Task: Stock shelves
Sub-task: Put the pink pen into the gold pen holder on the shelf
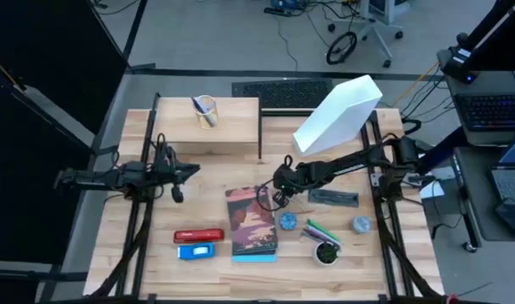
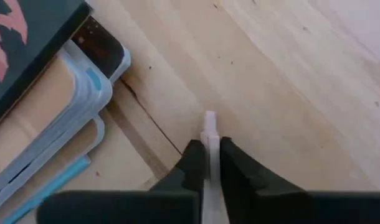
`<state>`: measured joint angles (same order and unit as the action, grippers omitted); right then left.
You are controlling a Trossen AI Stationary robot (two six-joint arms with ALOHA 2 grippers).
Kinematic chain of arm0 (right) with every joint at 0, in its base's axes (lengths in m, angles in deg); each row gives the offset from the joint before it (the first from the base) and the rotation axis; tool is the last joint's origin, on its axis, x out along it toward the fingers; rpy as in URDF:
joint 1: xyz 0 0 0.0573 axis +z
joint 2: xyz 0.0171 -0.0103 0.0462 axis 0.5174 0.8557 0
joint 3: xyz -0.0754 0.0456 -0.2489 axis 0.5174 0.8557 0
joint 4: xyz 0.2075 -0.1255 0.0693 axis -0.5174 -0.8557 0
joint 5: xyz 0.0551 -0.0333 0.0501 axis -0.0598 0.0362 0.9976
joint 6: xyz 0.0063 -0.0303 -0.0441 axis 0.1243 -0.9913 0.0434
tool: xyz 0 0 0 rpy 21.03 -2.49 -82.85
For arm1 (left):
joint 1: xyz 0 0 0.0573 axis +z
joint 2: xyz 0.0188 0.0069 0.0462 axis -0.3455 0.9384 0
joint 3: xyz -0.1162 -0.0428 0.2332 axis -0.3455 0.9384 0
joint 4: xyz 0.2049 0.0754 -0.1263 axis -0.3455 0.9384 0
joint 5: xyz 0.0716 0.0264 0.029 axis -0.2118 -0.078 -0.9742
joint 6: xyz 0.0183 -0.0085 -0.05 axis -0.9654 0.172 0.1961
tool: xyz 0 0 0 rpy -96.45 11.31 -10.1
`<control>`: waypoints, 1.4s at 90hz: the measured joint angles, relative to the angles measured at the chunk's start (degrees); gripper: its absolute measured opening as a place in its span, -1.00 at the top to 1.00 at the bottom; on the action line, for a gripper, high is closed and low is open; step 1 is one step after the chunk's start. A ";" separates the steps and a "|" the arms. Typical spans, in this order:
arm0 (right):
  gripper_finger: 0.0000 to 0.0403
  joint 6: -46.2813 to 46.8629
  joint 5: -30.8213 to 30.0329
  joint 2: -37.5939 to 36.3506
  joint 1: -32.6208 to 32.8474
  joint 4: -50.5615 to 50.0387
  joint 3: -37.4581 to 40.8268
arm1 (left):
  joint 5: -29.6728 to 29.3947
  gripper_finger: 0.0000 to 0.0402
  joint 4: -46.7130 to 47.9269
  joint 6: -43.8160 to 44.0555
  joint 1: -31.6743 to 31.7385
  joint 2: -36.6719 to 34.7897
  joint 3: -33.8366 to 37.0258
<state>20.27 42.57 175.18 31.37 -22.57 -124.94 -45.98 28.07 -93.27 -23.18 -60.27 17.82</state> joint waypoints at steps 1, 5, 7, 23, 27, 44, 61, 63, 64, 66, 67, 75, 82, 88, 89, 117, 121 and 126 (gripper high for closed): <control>0.93 0.01 0.01 -0.04 0.00 -0.01 0.00 | 0.01 0.89 -0.01 0.00 -0.01 0.01 0.00; 0.91 0.08 0.03 -0.22 0.00 -0.02 0.01 | 0.00 0.89 0.00 0.00 -0.02 0.00 0.00; 0.91 0.10 0.04 -0.25 0.00 -0.02 0.01 | 0.00 0.89 -0.01 0.00 -0.01 0.00 0.00; 0.99 -0.85 1.37 -2.48 -0.18 -1.36 -0.27 | 0.00 0.89 0.00 0.00 -0.02 0.02 0.00; 1.00 -1.15 1.52 -3.49 -0.29 -1.92 -0.75 | 0.00 0.89 -0.01 0.00 0.00 0.00 0.00; 1.00 -3.87 2.20 -7.38 -1.70 -2.67 -2.75 | 0.00 0.89 0.00 0.00 -0.01 0.01 0.00; 1.00 -7.13 2.06 -10.33 -3.59 -3.30 -6.43 | 0.00 0.89 -0.02 -0.02 0.00 0.01 0.00; 1.00 -7.54 1.96 -10.48 -3.78 -3.43 -7.06 | 0.00 0.89 0.00 -0.02 0.00 0.00 0.00; 1.00 -7.79 1.93 -10.54 -3.97 -3.41 -7.39 | 0.00 0.89 0.00 -0.02 0.00 0.00 0.00; 1.00 -8.32 1.93 -10.68 -4.17 -3.35 -8.10 | 0.02 0.89 -0.01 -0.03 -0.01 0.00 0.00; 1.00 -8.61 1.92 -10.77 -4.35 -3.33 -8.47 | 0.02 0.89 0.00 -0.04 0.00 0.00 0.00; 1.00 -11.12 1.82 -11.07 -5.49 -3.09 -12.10 | 0.00 0.89 -0.02 -0.02 -0.02 0.00 0.00; 1.00 -13.60 1.73 -11.07 -6.39 -2.14 -15.27 | 0.02 0.89 -0.01 -0.04 -0.02 0.01 0.00; 1.00 -15.31 1.70 -11.07 -7.25 1.39 -17.48 | 0.00 0.89 0.00 -0.04 0.00 0.02 0.00; 1.00 -15.50 1.71 -11.07 -7.42 2.14 -17.82 | 0.02 0.89 -0.02 -0.04 -0.02 0.02 0.00; 1.00 -17.85 1.50 -9.06 -12.55 34.49 -21.05 | 0.02 0.89 0.00 -0.05 -0.02 0.04 0.00; 1.00 -17.88 1.50 -8.10 -13.13 39.47 -21.03 | 0.02 0.89 -0.02 -0.05 -0.02 0.00 -0.01; 1.00 -17.95 1.49 -6.78 -13.82 44.90 -20.98 | 0.02 0.89 0.00 -0.07 -0.02 0.02 0.00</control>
<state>2.33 44.05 168.40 17.55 22.33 -145.92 -45.96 28.07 -93.33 -23.20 -60.25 17.82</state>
